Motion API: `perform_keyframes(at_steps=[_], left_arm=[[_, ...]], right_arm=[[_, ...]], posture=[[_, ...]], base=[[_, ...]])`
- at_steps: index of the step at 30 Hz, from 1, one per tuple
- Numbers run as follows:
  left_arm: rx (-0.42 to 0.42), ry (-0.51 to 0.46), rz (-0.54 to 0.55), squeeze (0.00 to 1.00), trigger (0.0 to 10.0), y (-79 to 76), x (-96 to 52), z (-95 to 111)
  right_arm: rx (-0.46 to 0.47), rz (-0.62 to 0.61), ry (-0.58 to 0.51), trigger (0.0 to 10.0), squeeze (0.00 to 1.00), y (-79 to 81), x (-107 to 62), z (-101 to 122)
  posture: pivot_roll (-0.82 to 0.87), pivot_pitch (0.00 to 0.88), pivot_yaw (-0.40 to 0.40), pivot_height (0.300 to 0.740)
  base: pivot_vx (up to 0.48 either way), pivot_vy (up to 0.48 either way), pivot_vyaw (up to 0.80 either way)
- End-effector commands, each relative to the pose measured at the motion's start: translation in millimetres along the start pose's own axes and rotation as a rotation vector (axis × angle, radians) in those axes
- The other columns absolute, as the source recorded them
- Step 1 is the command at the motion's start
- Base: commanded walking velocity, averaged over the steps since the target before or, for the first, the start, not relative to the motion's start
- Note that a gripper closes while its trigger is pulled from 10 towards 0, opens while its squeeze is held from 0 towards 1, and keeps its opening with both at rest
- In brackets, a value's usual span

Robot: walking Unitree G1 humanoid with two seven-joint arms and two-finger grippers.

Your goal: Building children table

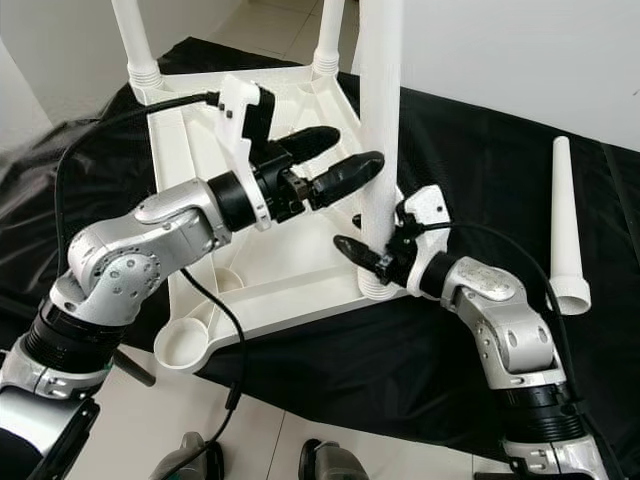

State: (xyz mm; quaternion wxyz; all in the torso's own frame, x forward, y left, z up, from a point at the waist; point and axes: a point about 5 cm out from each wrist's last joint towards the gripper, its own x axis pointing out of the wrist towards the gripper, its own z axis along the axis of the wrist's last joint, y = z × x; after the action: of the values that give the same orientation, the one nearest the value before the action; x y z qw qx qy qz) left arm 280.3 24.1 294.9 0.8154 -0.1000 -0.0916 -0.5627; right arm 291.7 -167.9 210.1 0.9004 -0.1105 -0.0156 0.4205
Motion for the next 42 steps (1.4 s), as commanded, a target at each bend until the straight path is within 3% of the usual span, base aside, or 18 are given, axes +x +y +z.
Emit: perform_keyframes(at_steps=[1, 24, 25, 27, 28, 42], left_arm=[[0.014, 0.002, -0.456, 0.0, 10.0, -25.1, -0.9, 1.6], [0.033, -0.023, -0.487, 0.0, 10.0, -27.0, 17.1, 10.6], [0.033, -0.026, -0.487, 0.0, 5.7, -27.1, 17.8, 11.0], [0.027, -0.028, -0.492, 0.0, 5.7, -27.6, 18.2, 11.1], [0.018, -0.035, -0.491, 0.0, 0.0, -27.5, 18.8, 12.0], [0.017, -0.055, -0.503, 0.0, 0.0, -28.0, 21.7, 14.2]], right_arm=[[-0.01, 0.031, 0.008, 10.0, 0.0, 2.7, -0.4, 0.0], [-0.022, 0.156, 0.025, 10.0, 0.0, 16.4, 3.9, 1.1], [-0.021, 0.157, 0.023, 10.0, 0.0, 16.8, 4.6, 1.4], [-0.02, 0.158, 0.022, 10.0, 0.0, 17.0, 5.0, 1.5], [-0.02, 0.155, 0.021, 10.0, 0.0, 16.9, 5.5, 1.5], [-0.02, 0.13, 0.01, 10.0, 0.0, 12.6, 7.1, 3.0]], posture=[[0.05, 0.163, -0.093, 0.74], [0.05, 0.178, -0.082, 0.74], [0.05, 0.179, -0.082, 0.74], [0.06, 0.179, -0.082, 0.74], [0.06, 0.18, -0.081, 0.74], [0.05, 0.169, -0.081, 0.74]], base=[[0.0, 0.0, 0.0], [0.0, 0.0, 0.0], [0.0, 0.0, 0.0], [0.0, 0.0, 0.0], [0.0, 0.0, 0.0], [0.0, 0.0, 0.0]])
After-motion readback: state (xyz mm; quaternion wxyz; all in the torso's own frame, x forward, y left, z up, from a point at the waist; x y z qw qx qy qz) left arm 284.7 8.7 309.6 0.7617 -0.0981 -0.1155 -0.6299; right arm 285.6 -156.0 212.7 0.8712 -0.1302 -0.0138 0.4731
